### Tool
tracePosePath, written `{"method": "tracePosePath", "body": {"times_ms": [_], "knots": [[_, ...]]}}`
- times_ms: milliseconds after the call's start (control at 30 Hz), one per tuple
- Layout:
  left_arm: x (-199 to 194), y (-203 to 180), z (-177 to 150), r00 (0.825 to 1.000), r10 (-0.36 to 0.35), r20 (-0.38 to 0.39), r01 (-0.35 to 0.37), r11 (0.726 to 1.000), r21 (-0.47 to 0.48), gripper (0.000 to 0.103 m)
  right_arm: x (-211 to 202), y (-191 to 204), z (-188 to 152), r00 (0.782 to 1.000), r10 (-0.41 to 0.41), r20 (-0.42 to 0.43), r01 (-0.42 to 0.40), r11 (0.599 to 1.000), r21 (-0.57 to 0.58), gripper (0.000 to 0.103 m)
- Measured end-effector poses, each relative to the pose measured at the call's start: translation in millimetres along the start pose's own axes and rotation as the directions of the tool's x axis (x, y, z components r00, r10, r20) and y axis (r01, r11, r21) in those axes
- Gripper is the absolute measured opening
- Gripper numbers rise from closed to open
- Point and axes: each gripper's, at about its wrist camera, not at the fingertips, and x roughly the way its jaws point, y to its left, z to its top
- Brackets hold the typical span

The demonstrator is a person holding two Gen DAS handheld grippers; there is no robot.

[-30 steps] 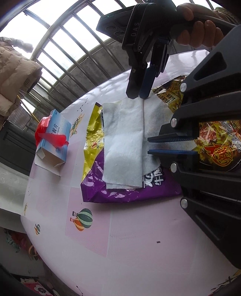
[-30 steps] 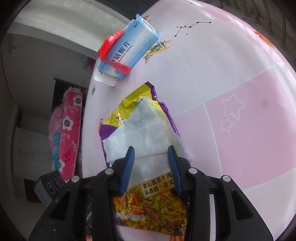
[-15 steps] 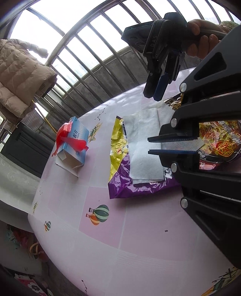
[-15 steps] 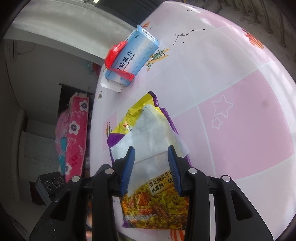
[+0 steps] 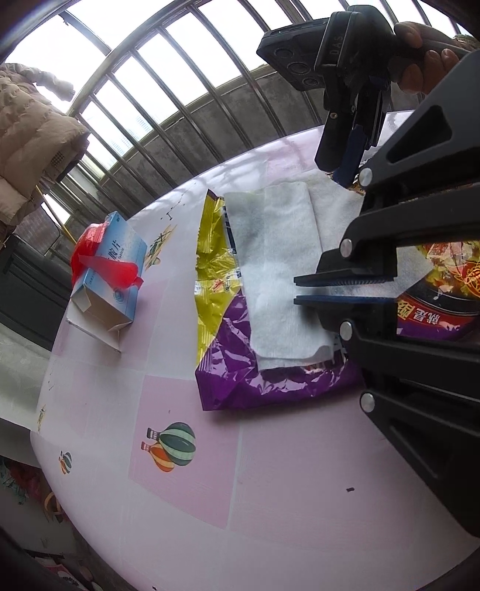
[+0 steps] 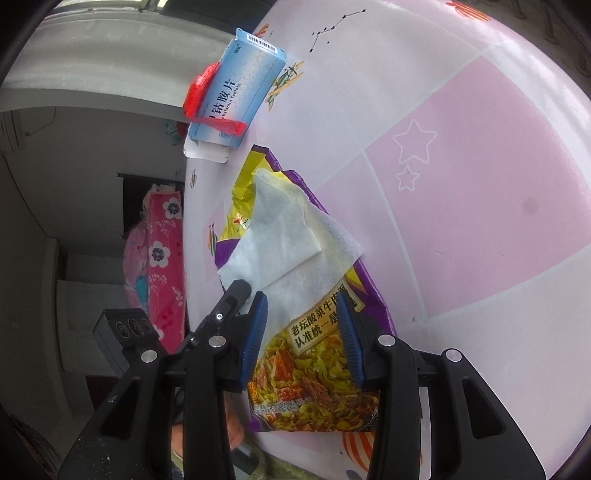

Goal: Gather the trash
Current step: 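Close the left tool on the purple noodle bag edge, then grasp the white wipe with the right tool while the left tool holds the purple bag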

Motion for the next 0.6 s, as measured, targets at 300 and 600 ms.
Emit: {"method": "tracePosePath", "body": {"times_ms": [300, 600], "knots": [[-2, 3, -1, 1.000, -0.016, -0.014, 0.016, 1.000, -0.001, 0.003, 13, 8, 22, 1.000, 0.008, 0.027, -0.008, 1.000, 0.003, 0.037], [-1, 0, -1, 1.000, -0.014, -0.017, 0.014, 1.000, 0.015, 0.003, 20, 18, 29, 0.993, -0.072, 0.096, 0.076, 0.996, -0.039, 0.023]]}}
